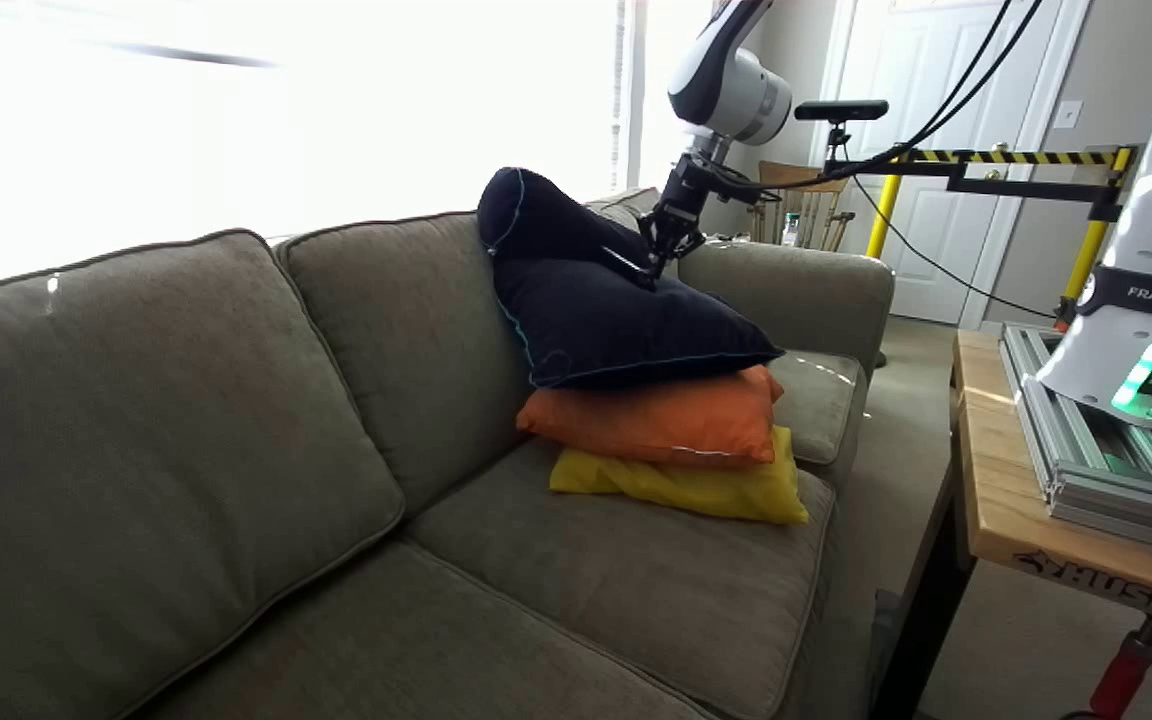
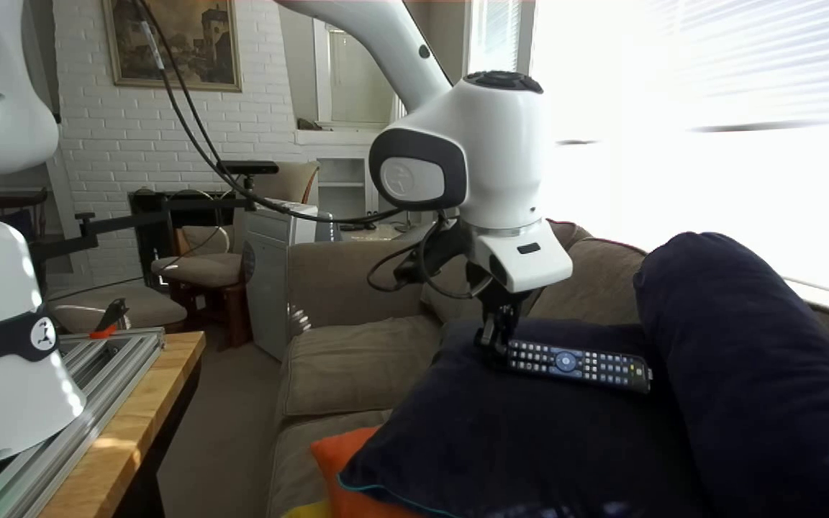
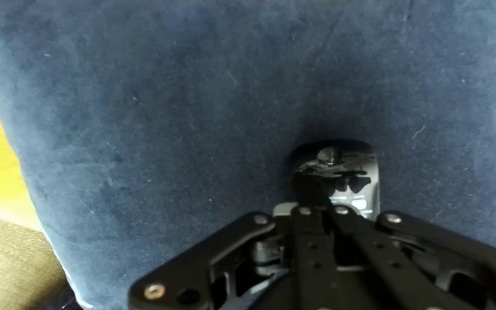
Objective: Press the button on the remote
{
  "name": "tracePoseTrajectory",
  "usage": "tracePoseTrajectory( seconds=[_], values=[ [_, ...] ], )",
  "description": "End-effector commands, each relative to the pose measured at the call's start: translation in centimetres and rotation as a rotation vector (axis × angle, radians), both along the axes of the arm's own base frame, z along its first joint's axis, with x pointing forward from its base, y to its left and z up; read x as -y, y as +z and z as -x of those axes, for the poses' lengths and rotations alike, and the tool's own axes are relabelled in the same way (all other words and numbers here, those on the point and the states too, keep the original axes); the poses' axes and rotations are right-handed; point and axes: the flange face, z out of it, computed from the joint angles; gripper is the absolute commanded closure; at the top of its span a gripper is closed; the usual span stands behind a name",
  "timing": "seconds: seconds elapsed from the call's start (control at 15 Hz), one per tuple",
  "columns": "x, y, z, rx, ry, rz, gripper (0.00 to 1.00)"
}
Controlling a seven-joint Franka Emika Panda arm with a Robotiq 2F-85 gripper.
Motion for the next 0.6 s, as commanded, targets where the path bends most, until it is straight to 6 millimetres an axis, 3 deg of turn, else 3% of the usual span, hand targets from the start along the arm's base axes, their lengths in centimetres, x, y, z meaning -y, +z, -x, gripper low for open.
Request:
tracePoseTrajectory(
  seconds=[0.0,0.53],
  values=[
    [0.10,-1.10,-0.25,0.014,-0.018,-0.012,1.00],
    [0.23,-1.52,-0.23,0.013,-0.023,-0.008,1.00]
  ],
)
